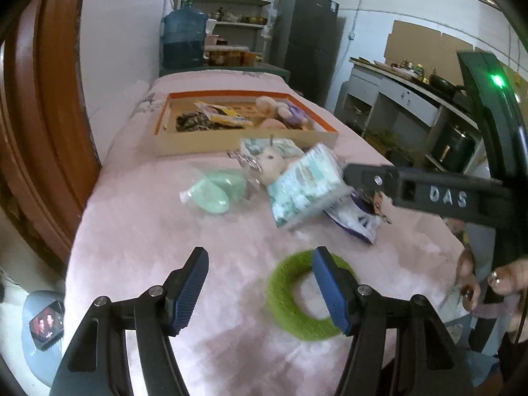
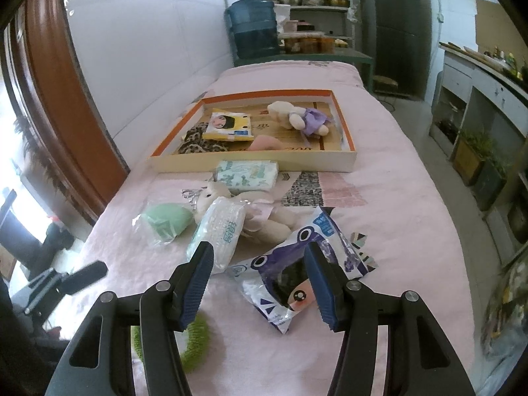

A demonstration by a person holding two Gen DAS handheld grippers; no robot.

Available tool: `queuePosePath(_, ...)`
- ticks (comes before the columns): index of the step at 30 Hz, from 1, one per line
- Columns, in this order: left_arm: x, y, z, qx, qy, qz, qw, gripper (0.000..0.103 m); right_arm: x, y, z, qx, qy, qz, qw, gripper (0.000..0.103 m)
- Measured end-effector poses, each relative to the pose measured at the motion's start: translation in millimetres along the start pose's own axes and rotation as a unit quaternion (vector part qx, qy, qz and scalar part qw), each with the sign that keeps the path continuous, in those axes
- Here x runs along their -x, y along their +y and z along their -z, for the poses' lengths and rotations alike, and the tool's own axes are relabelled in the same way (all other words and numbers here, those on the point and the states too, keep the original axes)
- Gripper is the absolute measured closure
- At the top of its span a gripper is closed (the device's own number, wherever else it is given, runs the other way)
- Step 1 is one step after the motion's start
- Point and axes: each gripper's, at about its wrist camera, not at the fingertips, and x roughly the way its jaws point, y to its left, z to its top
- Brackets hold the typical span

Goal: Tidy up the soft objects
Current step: 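Grasp the green fuzzy ring with the left tool while the right tool grasps the white tissue pack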

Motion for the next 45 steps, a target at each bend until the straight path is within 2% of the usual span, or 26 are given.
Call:
queuePosePath(7, -10, -10, 9, -0.009, 0.018, 0.010, 0.9998, 0.038, 3, 5, 1, 0.002, -0.002, -0.008, 1.000, 0.044)
queuePosePath(11, -16, -5, 13, 0.005, 0.028, 0.017, 0.9994, 0.038, 4, 6, 3, 0.003, -0.002, -0.016, 1.000, 0.044)
queuePosePath(13, -19, -2, 14, 0.010, 0.031, 0.020, 0.9993, 0.045, 2, 6, 4, 0.001, 0.001, -0.029, 1.000, 0.044)
queuePosePath(15, -22, 0, 16, 0.017, 0.035, 0.014, 0.9991, 0.065, 1, 7, 5, -0.003, 0.002, -0.042, 0.999, 0.044)
queuePosePath(21, -26, 2, 19, 0.015, 0.037, 0.018, 0.9990, 0.086, -8, 12, 4, -0.012, 0.007, -0.080, 0.997, 0.043)
queuePosePath(25, -25, -3, 21, 0.001, 0.032, 0.012, 0.9994, 0.088, -12, 16, 1, -0.009, 0.010, -0.088, 0.996, 0.039)
queuePosePath(35, -24, -1, 22, 0.009, 0.033, 0.021, 0.9992, 0.088, -20, 33, 3, 0.003, 0.027, -0.111, 0.993, 0.033)
queuePosePath(45, -27, 2, 21, 0.010, 0.032, 0.024, 0.9991, 0.088, -25, 37, 2, 0.014, 0.032, -0.101, 0.994, 0.030)
